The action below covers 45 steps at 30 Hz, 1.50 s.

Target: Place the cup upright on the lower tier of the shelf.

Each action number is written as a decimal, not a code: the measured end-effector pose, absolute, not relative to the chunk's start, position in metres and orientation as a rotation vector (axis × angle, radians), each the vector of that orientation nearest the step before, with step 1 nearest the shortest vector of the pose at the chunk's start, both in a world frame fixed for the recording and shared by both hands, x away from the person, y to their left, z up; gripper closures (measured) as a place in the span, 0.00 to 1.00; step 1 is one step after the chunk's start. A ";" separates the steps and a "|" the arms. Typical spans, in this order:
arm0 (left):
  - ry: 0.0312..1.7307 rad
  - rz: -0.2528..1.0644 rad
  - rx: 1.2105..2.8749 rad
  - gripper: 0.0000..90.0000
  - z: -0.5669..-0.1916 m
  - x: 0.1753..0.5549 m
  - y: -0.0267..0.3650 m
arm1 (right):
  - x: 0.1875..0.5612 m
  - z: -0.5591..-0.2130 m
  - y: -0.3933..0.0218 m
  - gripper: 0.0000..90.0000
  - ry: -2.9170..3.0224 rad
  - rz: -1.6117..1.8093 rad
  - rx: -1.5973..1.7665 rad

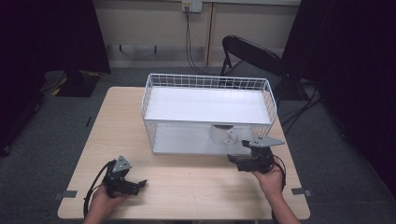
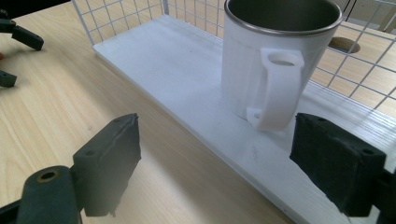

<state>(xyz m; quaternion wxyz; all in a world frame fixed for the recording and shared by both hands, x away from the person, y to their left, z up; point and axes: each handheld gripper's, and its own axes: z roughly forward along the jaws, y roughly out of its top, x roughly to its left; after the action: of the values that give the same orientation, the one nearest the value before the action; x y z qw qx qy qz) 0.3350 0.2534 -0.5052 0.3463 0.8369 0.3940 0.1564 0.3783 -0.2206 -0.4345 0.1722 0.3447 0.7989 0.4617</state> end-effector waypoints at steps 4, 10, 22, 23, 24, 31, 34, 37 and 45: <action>1.022 0.406 2.171 0.00 -0.505 0.335 0.253 | 0.374 -0.437 -0.226 0.17 2.276 1.293 0.971; 1.023 0.405 2.171 0.00 -0.505 0.335 0.253 | 0.367 -0.441 -0.234 0.17 2.297 1.266 0.953; 1.023 0.405 2.172 0.00 -0.505 0.335 0.253 | 0.356 -0.449 -0.246 0.16 2.320 1.270 0.939; 1.022 0.406 2.171 0.00 -0.505 0.335 0.253 | 0.355 -0.450 -0.247 0.16 2.321 1.273 0.936; 1.023 0.406 2.171 0.00 -0.505 0.335 0.253 | 0.355 -0.450 -0.249 0.16 2.321 1.277 0.936; 1.023 0.405 2.172 0.00 -0.505 0.335 0.253 | 0.350 -0.455 -0.258 0.17 2.320 1.279 0.950; 1.023 0.406 2.171 0.00 -0.505 0.335 0.253 | 0.349 -0.458 -0.261 0.17 2.331 1.288 0.963; 1.022 0.406 2.171 0.00 -0.505 0.335 0.253 | 0.348 -0.461 -0.264 0.17 2.337 1.294 0.964; 1.023 0.406 2.172 0.00 -0.505 0.335 0.253 | 0.346 -0.467 -0.272 0.17 2.355 1.277 0.973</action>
<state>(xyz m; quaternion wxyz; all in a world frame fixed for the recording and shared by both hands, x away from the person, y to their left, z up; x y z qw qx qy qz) 0.3350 0.2534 -0.5052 0.3463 0.8368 0.3941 0.1563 0.3455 -0.2721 -0.4668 0.1454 0.3377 0.8175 0.4433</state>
